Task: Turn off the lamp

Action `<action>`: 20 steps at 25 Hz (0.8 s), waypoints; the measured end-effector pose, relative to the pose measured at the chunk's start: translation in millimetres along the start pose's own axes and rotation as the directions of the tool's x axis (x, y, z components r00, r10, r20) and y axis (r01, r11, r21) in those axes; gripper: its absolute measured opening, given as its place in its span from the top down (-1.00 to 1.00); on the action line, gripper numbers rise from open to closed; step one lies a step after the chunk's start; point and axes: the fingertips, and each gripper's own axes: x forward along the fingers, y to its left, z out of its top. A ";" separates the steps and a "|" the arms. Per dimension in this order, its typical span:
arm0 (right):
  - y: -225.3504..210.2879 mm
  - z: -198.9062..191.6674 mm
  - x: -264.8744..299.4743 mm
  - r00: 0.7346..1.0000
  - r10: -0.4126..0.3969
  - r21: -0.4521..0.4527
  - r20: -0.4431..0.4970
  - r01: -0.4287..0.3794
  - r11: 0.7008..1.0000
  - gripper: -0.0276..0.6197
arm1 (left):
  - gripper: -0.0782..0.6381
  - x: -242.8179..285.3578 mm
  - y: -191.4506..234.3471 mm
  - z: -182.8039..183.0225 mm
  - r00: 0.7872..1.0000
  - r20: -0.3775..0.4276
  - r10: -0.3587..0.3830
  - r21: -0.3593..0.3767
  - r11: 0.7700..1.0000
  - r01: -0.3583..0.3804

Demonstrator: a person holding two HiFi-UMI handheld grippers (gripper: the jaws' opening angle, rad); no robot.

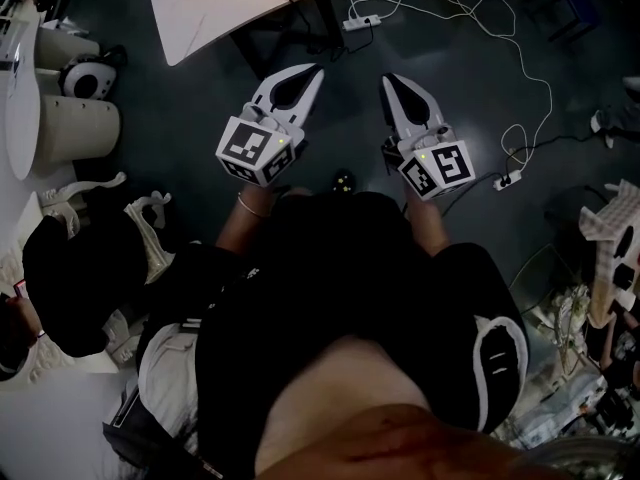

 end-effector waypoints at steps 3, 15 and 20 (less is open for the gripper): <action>-1.3 1.2 3.7 1.000 0.015 -0.001 0.000 -0.015 1.000 0.91 | 0.76 0.5 1.4 1.4 1.000 0.003 0.006 0.011 1.000 -0.006; 4.5 -6.5 5.5 0.998 0.066 0.012 -0.023 -0.066 0.998 0.91 | 0.76 -14.4 10.2 -5.9 0.996 -0.002 0.086 -0.001 0.996 -0.086; 4.0 -5.2 5.1 0.998 0.058 0.004 -0.022 -0.058 0.998 0.91 | 0.76 -11.8 14.0 -4.1 0.997 0.006 0.078 -0.006 0.997 -0.078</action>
